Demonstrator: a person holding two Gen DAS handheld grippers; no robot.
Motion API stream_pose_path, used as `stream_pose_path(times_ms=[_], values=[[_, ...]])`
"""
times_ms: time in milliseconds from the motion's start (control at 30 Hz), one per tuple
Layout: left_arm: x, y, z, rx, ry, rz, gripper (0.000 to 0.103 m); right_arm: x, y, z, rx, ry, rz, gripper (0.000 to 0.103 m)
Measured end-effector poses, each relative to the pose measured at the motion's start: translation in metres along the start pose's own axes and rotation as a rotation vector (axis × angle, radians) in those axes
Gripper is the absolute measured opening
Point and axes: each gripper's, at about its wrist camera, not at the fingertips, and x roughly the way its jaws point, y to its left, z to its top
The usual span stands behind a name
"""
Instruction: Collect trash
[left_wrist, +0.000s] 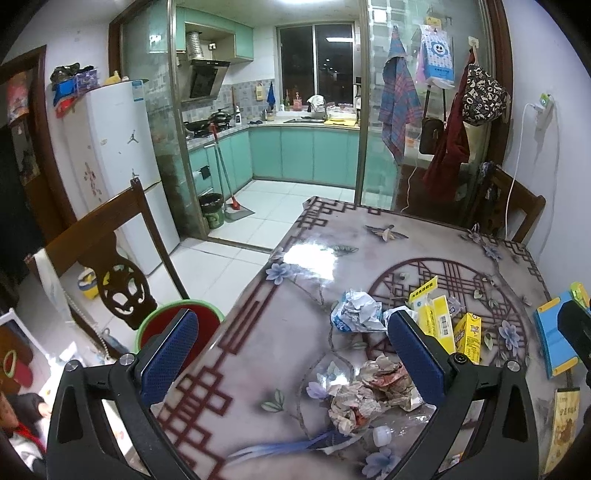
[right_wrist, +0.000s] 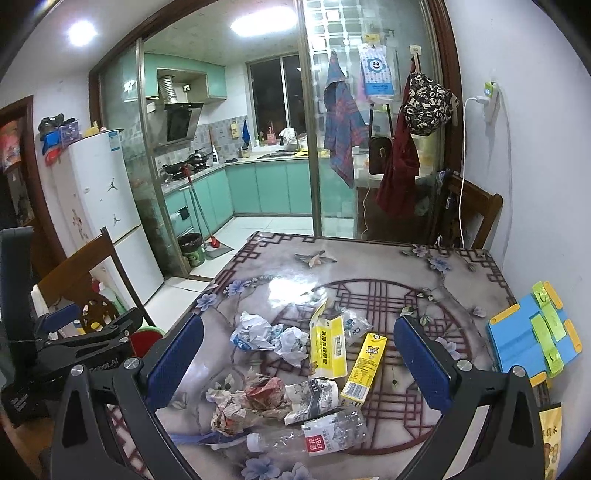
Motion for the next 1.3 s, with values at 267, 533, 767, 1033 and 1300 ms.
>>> stream_pose_path(times_ms=[267,533,767,1033,1300], values=[[-0.0003,0.0008,-0.0007,0.003,0.0,0.009,0.103,0.0009,0.0005,0.0007,0.0,0.003,0.001,0.103],[-0.0004,0.0012,-0.0007,0.003,0.001,0.01,0.103,0.0009,0.0025,0.0011,-0.001,0.003,0.007,0.103],[-0.0006,0.0023,0.0008,0.001,0.0,0.012,0.103,0.0016,0.0038,0.0018,-0.003,0.0,0.009,0.103],[-0.0006,0.0023,0.0007,0.003,0.001,0.014,0.103,0.0018,0.0043,0.0018,-0.002,-0.002,0.008,0.103],[0.0001,0.0038,0.0014,0.004,0.003,0.016,0.103,0.0034,0.0006,0.0017,0.005,-0.003,0.015,0.103]])
